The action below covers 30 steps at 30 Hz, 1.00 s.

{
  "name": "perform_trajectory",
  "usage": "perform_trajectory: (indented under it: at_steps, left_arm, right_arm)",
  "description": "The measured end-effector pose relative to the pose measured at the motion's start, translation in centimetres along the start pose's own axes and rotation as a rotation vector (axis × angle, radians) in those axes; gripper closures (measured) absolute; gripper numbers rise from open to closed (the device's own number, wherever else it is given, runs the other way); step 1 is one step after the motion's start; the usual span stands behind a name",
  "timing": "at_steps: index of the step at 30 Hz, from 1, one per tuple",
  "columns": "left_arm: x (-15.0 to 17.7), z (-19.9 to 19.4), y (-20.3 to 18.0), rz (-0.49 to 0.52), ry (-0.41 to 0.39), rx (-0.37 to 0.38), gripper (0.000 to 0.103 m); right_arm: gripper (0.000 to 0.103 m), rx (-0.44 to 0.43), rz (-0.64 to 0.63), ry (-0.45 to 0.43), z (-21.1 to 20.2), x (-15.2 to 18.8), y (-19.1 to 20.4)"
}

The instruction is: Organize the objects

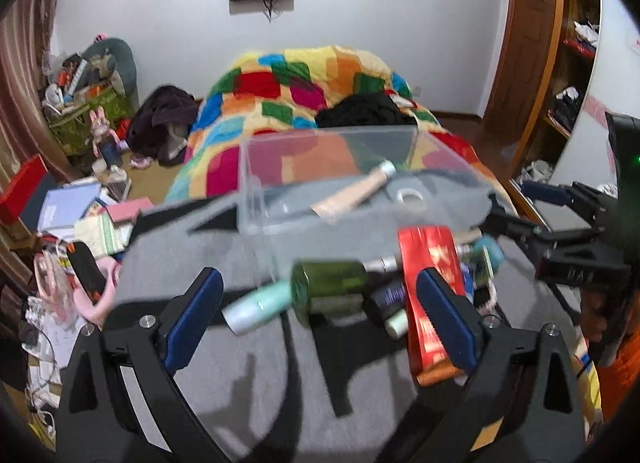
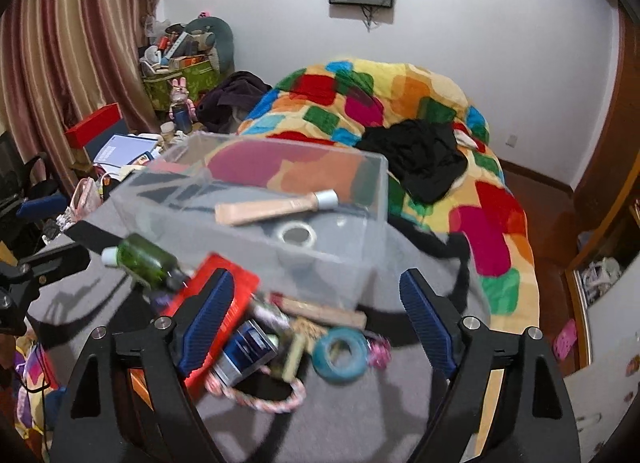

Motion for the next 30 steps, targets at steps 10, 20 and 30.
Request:
perform_trajectory:
  at_steps: [10, 20, 30]
  left_arm:
    - [2.0, 2.7, -6.6, 0.064, 0.089, 0.119, 0.005]
    - [3.4, 4.8, -9.1, 0.108, 0.132, 0.113, 0.005]
    - [4.4, 3.8, -7.8, 0.042, 0.107, 0.146, 0.047]
  right_arm:
    - [0.022, 0.067, 0.070, 0.047, 0.6, 3.7, -5.1]
    - [0.038, 0.016, 0.062, 0.095, 2.8, 4.7, -4.5]
    - [0.054, -0.019, 0.028, 0.141, 3.6, 5.8, -3.1]
Point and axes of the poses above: each gripper's, at about its wrist camera, not at the fingertips, and z roughly the way its jaws point, y to its left, x to its underside, the point moved 9 cm from there along z, roughly the way its jaws point, and after that the axes turned 11 degrees about z, right-handed, at the moved point
